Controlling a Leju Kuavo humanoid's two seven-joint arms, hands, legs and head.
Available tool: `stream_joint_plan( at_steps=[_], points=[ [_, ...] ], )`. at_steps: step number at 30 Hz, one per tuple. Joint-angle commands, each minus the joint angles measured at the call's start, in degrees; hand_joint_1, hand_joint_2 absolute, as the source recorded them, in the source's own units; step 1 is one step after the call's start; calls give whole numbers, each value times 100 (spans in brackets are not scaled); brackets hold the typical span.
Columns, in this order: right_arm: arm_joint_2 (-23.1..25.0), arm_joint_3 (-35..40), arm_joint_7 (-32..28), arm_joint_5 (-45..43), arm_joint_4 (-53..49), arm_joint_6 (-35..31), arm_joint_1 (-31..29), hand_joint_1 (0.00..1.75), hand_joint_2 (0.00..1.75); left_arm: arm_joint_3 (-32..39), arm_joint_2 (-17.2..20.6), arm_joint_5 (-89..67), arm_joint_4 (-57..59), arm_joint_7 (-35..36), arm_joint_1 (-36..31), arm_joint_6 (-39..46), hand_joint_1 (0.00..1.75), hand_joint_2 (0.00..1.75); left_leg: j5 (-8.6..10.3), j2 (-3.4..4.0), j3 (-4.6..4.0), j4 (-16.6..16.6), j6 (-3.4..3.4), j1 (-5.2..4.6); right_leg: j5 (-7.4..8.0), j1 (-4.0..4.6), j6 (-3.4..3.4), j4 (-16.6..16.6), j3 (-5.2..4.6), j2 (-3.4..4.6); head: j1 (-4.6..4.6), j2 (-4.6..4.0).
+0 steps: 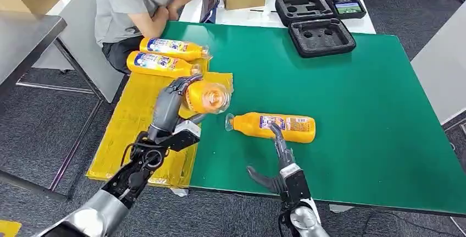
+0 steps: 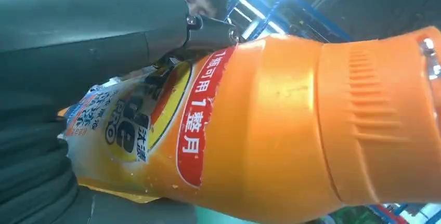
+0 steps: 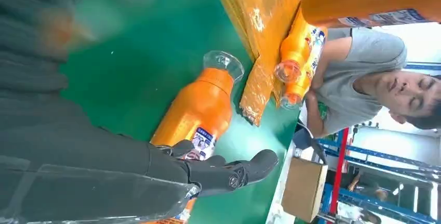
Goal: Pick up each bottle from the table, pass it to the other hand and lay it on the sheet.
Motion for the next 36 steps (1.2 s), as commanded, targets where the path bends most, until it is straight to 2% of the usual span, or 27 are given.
stream_joint_plan(
  at_steps=[1, 9, 10, 13, 15, 16, 19, 23, 31, 36],
  points=[
    [67, 14, -5, -45, 192, 165, -198, 0, 175, -208, 716, -801, 306, 420, -382, 264, 175, 175, -8, 15, 17, 0, 1, 1, -4, 3, -9, 0, 13, 11, 0, -2],
    [134, 164, -5, -235, 512, 339, -437, 0, 175, -102, 1597, -1808, 798, 1098, -523, 245, 175, 175, -4, 24, 16, -4, -2, 14, 1, 14, -9, 0, 8, 21, 0, 0],
    [164, 174, -5, -264, 580, 332, -490, 0, 175, -65, 1688, -1872, 820, 1209, -486, 182, 175, 175, -22, 42, 51, 3, 0, 18, -10, 22, -21, 4, 37, 35, 0, 0],
    [178, 150, -5, -344, 654, 320, -504, 0, 175, -125, 1872, -2236, 992, 1606, -504, -30, 175, 175, -2, 23, 18, -6, -6, 21, 0, 21, -8, 0, 11, 21, 0, 0],
    [178, 150, -5, -344, 654, 320, -504, 0, 175, -125, 1872, -2236, 992, 1606, -504, -30, 175, 175, -1, 13, 17, -5, -6, 22, -2, 22, -8, 0, 12, 11, 0, 0],
    [158, 145, -5, -368, 633, 328, -457, 0, 175, -168, 1911, -2413, 1124, 1794, -543, -74, 175, 175, -11, 17, 37, -2, -4, 26, -11, 27, -14, 1, 32, 13, 0, 0],
    [162, 156, -5, -394, 658, 346, -460, 0, 175, -260, 1962, -2833, 1414, 2250, -632, -147, 175, 175, 3, 6, 10, -5, -6, 25, -2, 23, -7, 0, 8, 4, 0, 0],
    [157, 154, -5, -422, 683, 360, -468, 0, 175, -373, 1953, -3173, 1662, 2501, -675, -352, 175, 175, -7, 12, 29, 0, -4, 26, -10, 25, -13, 2, 28, 9, 2, 0],
    [117, 181, -5, -450, 651, 359, -463, 0, 175, -734, 1428, -2984, 1978, 1692, -749, -1197, 175, 175, 3, -10, 12, -3, -5, 24, -7, 22, -7, -1, 14, -11, 2, 0],
    [115, 187, -5, -442, 639, 364, -449, 0, 175, -787, 1415, -2943, 1983, 1565, -766, -1277, 175, 175, 0, -8, 16, -1, -4, 22, -9, 21, -10, 1, 18, -9, 2, 0]
  ],
)
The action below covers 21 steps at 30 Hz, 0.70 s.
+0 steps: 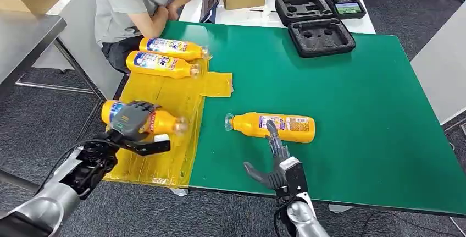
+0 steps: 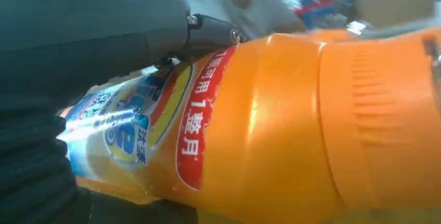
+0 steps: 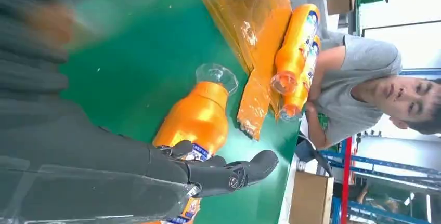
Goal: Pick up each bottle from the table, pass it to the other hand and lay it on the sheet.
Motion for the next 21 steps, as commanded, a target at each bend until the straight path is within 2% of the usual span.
stream_joint_plan(
  at_steps=[1, 5, 6, 7, 10, 11, 14, 21],
  points=[
    [-36, 119, -5, -27, 298, 14, -203, 0, 175, -407, -294, 69, 615, -154, -397, -162, 175, 175, -4, -5, 13, -1, 5, -1, -5, 1, -6, -2, 15, -8, 0, -2],
    [-36, 119, -5, -27, 298, 14, -203, 0, 175, -407, -294, 69, 615, -154, -397, -162, 175, 175, -2, -4, 11, -2, 4, -1, -4, 2, -5, -3, 12, -7, -2, 0],
    [-36, 119, -5, -27, 298, 14, -203, 0, 175, -407, -294, 69, 615, -154, -397, -162, 175, 175, -14, -6, 35, 4, 7, 2, -15, 6, -12, 0, 39, -13, 0, 0],
    [-36, 119, -5, -27, 298, 14, -203, 0, 175, -407, -294, 69, 615, -154, -397, -162, 175, 175, -2, -3, 10, -1, 4, 0, -3, 3, -5, -3, 11, -6, -2, -2],
    [-36, 119, -5, -27, 298, 14, -203, 0, 175, -407, -294, 69, 615, -154, -397, -162, 175, 175, -5, -2, 15, 0, 5, 1, -6, 3, -5, -2, 16, -6, 0, 0],
    [-36, 119, -5, -27, 298, 14, -203, 0, 175, -407, -294, 69, 615, -154, -397, -162, 175, 175, -21, -3, 41, 8, 11, 3, -20, 8, -12, 1, 46, -11, 0, -2],
    [-36, 119, -5, -27, 298, 14, -203, 0, 175, -407, -294, 69, 615, -154, -397, -162, 175, 175, -2, -1, 8, -3, 4, 0, -2, 2, -4, -4, 9, -3, 0, 0],
    [-36, 119, -5, -27, 298, 14, -203, 0, 175, -407, -294, 69, 615, -154, -397, -162, 175, 175, -7, -2, 18, 0, 5, 2, -6, 4, -7, -2, 20, -6, 0, 0]
  ],
)
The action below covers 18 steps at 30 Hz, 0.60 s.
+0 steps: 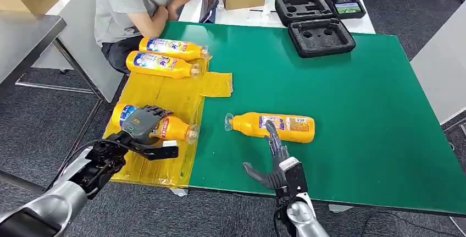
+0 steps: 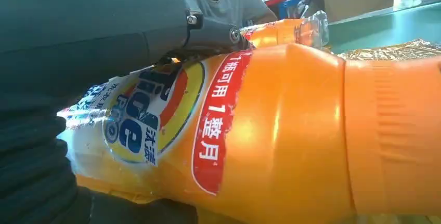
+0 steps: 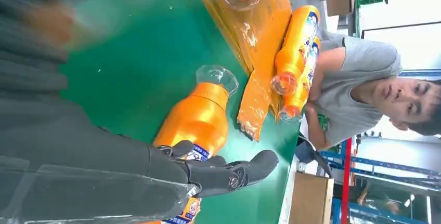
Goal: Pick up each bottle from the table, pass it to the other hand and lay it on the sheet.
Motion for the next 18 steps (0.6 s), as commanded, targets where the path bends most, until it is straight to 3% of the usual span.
stream_joint_plan(
  at_steps=[1, 18],
  points=[
    [-36, 117, -5, -27, 296, 14, -203, 0, 175, -135, -113, -14, 368, 22, -261, -51, 175, 175, -4, -2, 12, -1, 4, 0, -4, 2, -5, -3, 14, -6, 0, 0],
    [-36, 117, -5, -27, 296, 14, -203, 0, 175, -135, -113, -14, 368, 22, -261, -51, 175, 175, -7, -1, 19, 0, 6, 0, -7, 2, -6, -2, 21, -6, 0, 0]
  ],
)
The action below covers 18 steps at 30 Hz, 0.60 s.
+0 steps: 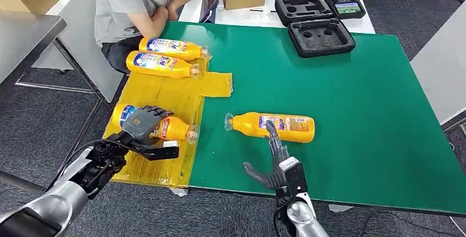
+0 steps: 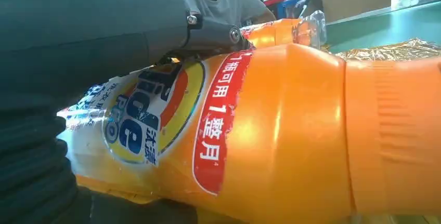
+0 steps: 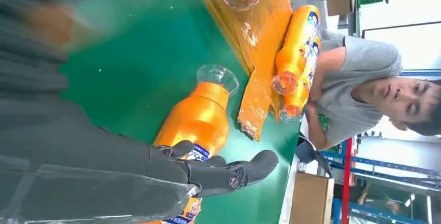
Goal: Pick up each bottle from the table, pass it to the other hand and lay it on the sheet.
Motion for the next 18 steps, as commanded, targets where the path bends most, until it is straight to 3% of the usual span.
stream_joint_plan(
  at_steps=[1, 2, 6, 16, 17, 18],
  points=[
    [-36, 117, -5, -27, 289, 14, -203, 0, 175, -114, -104, -14, 361, 22, -258, -51, 175, 175, -4, -1, 12, -1, 5, -1, -4, 1, -5, -2, 13, -5, 0, 0],
    [-1, 174, -5, -21, 327, 162, -268, 0, 175, -83, -151, 135, 323, 140, -390, -382, 0, 175, -21, -1, 42, 7, 10, 2, -20, 6, -12, 1, 46, -9, 0, 0],
    [124, 200, -5, -2, 533, 142, -424, 0, 175, -175, -19, 313, -547, 477, -334, -1121, 0, 175, -4, -6, 2, 7, 5, 3, -4, 5, -6, 3, 6, -10, 0, 0],
    [105, 212, -5, -20, 522, 146, -401, 0, 175, -189, -22, 333, -587, 588, -193, -1041, 0, 175, -6, 2, 17, -2, 4, 0, -5, 2, -6, -4, 19, -2, 0, 0],
    [117, 212, -5, -25, 541, 145, -408, 0, 175, -199, -18, 308, -598, 625, -170, -1003, 0, 175, -23, 5, 49, 4, 8, 2, -20, 7, -14, -2, 53, -3, -2, 0],
    [117, 214, -5, -24, 545, 141, -410, 0, 175, -204, -19, 304, -602, 631, -163, -998, 0, 175, -7, 4, 21, -3, 4, -3, -6, -1, -6, -2, 21, 0, 0, 0]
  ],
)
